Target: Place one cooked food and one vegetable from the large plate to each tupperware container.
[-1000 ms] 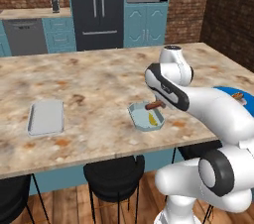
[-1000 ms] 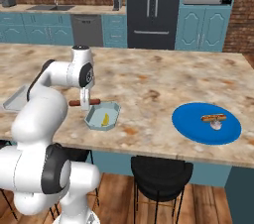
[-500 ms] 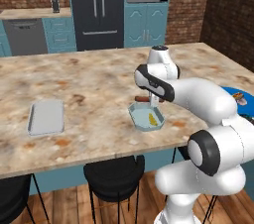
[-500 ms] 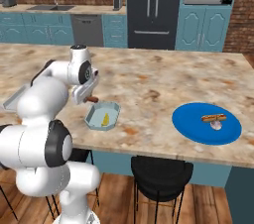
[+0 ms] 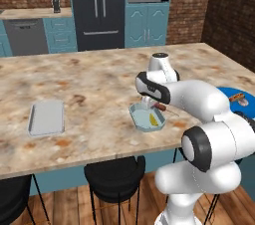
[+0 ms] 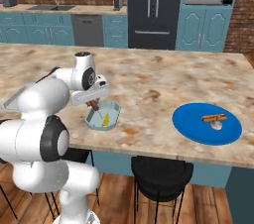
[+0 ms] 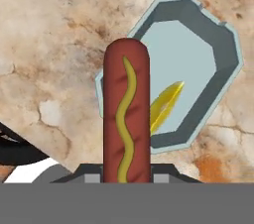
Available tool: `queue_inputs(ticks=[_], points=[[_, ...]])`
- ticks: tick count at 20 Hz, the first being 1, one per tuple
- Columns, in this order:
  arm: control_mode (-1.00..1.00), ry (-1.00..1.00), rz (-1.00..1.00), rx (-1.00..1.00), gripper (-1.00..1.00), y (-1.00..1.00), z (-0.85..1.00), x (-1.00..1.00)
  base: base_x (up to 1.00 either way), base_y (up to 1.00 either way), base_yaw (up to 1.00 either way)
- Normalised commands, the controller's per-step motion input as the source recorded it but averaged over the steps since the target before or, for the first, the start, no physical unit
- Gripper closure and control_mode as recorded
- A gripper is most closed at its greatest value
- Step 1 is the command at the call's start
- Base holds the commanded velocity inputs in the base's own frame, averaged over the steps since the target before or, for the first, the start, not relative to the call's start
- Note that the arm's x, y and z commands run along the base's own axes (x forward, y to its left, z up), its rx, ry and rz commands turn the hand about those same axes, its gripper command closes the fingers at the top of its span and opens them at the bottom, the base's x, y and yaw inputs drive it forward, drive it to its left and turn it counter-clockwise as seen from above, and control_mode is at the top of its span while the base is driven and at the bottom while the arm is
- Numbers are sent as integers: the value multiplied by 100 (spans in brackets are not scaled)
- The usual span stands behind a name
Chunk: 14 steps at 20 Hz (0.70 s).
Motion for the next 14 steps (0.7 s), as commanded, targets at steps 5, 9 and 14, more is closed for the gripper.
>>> queue_inputs(ticks=[5,9,14], points=[[-100,-1,-87,3,100,0,-2,12,0,0,0],[-100,-6,-87,1,100,10,-6,25,0,0,0],[-100,-2,-59,1,100,15,-8,40,0,0,0]])
